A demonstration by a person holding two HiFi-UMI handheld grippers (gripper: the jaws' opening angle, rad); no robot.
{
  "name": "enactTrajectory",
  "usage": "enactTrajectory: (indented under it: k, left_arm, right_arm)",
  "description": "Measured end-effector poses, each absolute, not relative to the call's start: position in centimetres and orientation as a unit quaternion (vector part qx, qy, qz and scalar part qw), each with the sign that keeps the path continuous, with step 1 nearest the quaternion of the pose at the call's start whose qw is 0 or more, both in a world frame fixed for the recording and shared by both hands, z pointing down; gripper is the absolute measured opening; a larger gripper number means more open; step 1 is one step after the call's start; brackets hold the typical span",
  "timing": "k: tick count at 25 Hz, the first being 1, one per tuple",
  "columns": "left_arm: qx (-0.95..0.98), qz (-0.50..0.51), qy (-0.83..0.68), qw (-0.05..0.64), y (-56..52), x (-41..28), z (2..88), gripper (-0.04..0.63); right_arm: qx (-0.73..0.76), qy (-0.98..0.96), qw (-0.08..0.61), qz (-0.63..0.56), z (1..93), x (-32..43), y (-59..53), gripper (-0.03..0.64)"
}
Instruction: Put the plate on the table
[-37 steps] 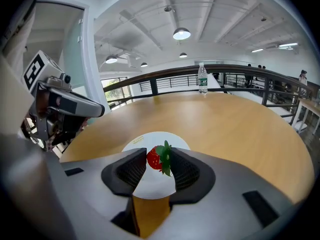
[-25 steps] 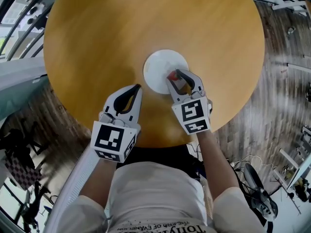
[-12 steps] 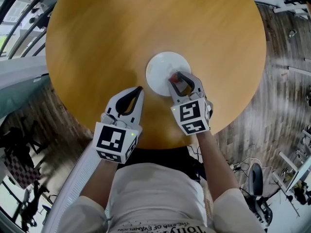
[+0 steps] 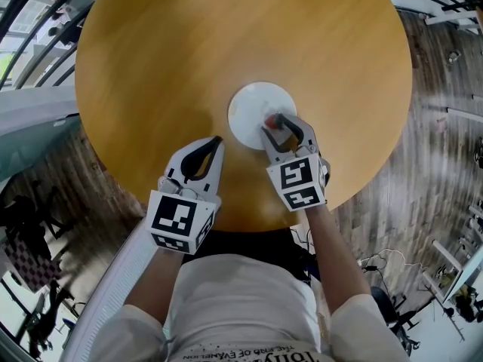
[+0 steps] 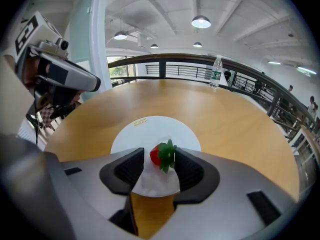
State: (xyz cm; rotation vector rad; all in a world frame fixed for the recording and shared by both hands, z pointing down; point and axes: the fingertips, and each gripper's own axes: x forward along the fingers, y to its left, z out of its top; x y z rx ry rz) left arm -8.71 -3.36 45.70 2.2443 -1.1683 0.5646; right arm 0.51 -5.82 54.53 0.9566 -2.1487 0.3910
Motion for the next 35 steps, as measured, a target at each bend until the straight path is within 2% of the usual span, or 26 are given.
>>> enactTrajectory:
  k: [9, 20, 21, 25, 26, 35]
  left_arm:
    - [0.839, 0.209, -0.434, 0.251, -1.6, -8.0, 43.5, 0.025]
    - [0.856, 0.204, -0.419, 0.223, 3.2, -6.0, 37.4, 0.025]
    - [0.859, 0.202, -0.418, 0.218, 3.6, -5.8, 36.6, 0.025]
    - [0.864, 0.191, -0.418, 0.204, 5.6, -5.1, 33.8, 0.025]
    - [0.866, 0.188, -0.417, 0.202, 6.1, -4.8, 33.2, 0.025]
    - [0.878, 0.18, -0.4, 0.193, 8.7, -2.1, 31.0, 0.025]
  right_arm:
    - [0.387, -0.844, 0.34, 0.15, 51.2, 1.8, -4.8, 0.193]
    - [0.416, -0.859, 0.26, 0.148, 40.1, 5.5, 0.5, 0.192]
    - [0.417, -0.86, 0.254, 0.145, 39.0, 5.8, 1.2, 0.184]
    - [0.437, -0.858, 0.232, 0.139, 35.4, 7.5, 3.9, 0.068]
    - [0.445, -0.855, 0.226, 0.139, 34.8, 8.0, 4.4, 0.057]
    - [0.451, -0.861, 0.185, 0.144, 30.8, 9.8, 7.4, 0.031]
